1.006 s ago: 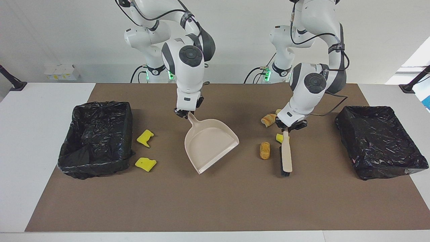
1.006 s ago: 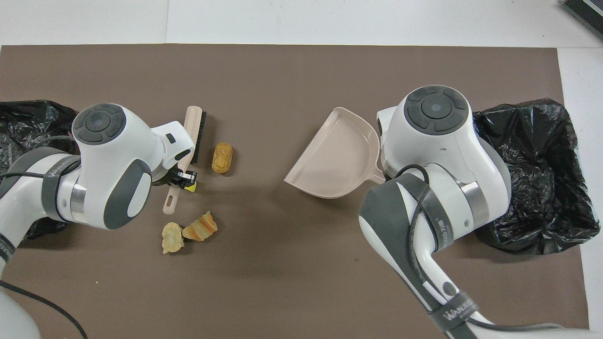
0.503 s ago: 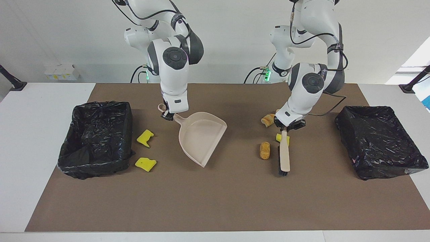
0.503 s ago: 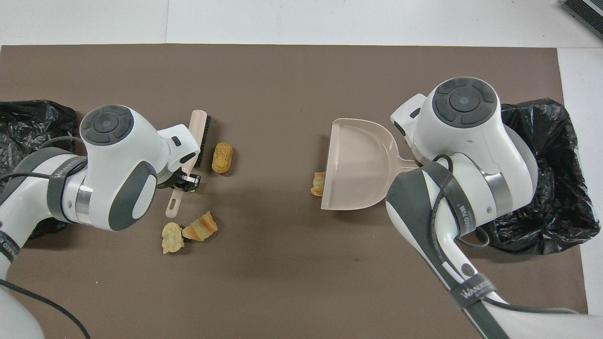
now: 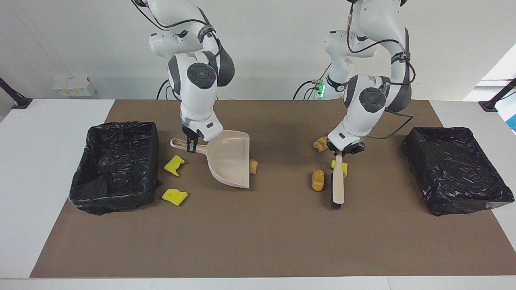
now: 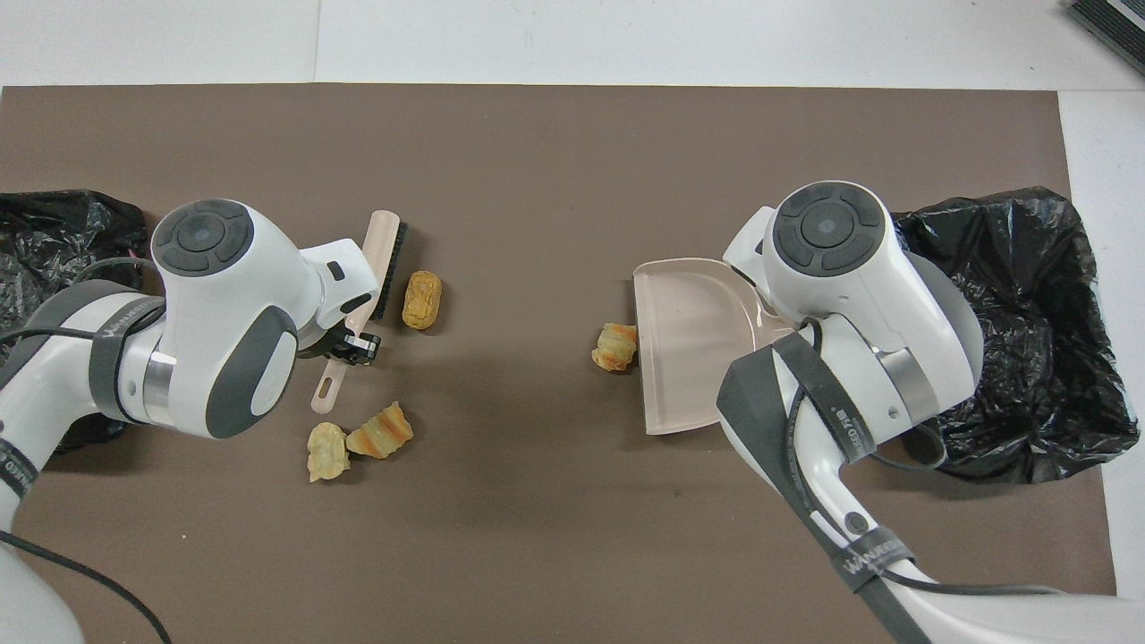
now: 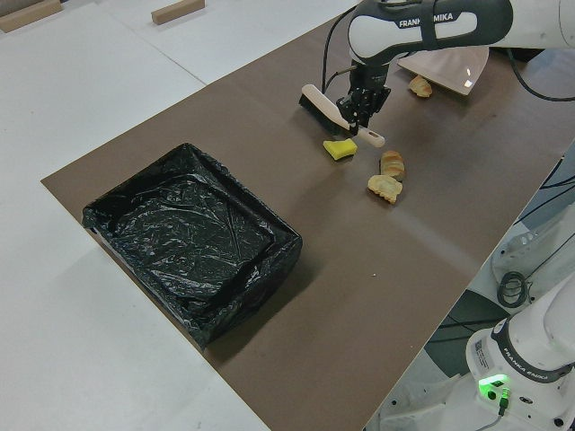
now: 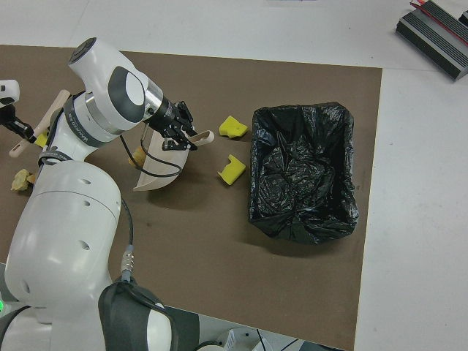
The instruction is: Sweep and dump trash in bin
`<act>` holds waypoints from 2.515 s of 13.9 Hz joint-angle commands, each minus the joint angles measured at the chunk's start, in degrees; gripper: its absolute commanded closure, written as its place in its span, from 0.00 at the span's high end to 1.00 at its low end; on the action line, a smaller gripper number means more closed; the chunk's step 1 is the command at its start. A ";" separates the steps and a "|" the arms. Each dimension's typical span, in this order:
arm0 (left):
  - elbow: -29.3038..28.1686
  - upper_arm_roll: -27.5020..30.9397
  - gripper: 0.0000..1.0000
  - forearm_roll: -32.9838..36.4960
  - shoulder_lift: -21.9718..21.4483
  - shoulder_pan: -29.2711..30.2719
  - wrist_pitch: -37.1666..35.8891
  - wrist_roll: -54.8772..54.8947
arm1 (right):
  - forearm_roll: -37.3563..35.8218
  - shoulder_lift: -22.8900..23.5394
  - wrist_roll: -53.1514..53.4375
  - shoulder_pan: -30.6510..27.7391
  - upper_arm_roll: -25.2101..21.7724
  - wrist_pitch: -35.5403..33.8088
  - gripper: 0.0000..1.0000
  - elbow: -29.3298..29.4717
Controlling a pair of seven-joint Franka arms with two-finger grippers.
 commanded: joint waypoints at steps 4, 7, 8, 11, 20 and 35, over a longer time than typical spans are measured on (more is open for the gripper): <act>-0.49 0.69 0.00 0.31 -1.03 -0.55 -0.24 1.03 | -2.44 -3.14 -1.30 -1.75 0.41 4.29 0.00 -5.85; -0.49 0.69 0.00 0.31 -0.95 -0.55 0.03 0.95 | -2.09 -2.35 3.17 1.58 0.42 5.62 0.00 -6.56; -0.49 0.78 0.00 0.39 -0.95 -0.55 0.03 0.95 | -1.83 -2.00 5.02 2.81 0.42 5.70 0.00 -6.47; -0.49 0.78 0.00 0.75 -1.03 -0.55 -0.67 0.95 | 0.01 -1.03 7.92 5.36 0.50 6.84 0.00 -6.38; -3.91 0.52 0.00 0.22 -3.31 -4.84 -1.82 0.16 | 5.11 1.96 12.51 9.94 0.77 10.80 0.00 -4.45; -5.24 0.60 0.00 -16.39 -7.18 -23.32 0.83 -26.91 | 5.03 1.70 8.20 7.57 0.59 14.32 0.00 -8.14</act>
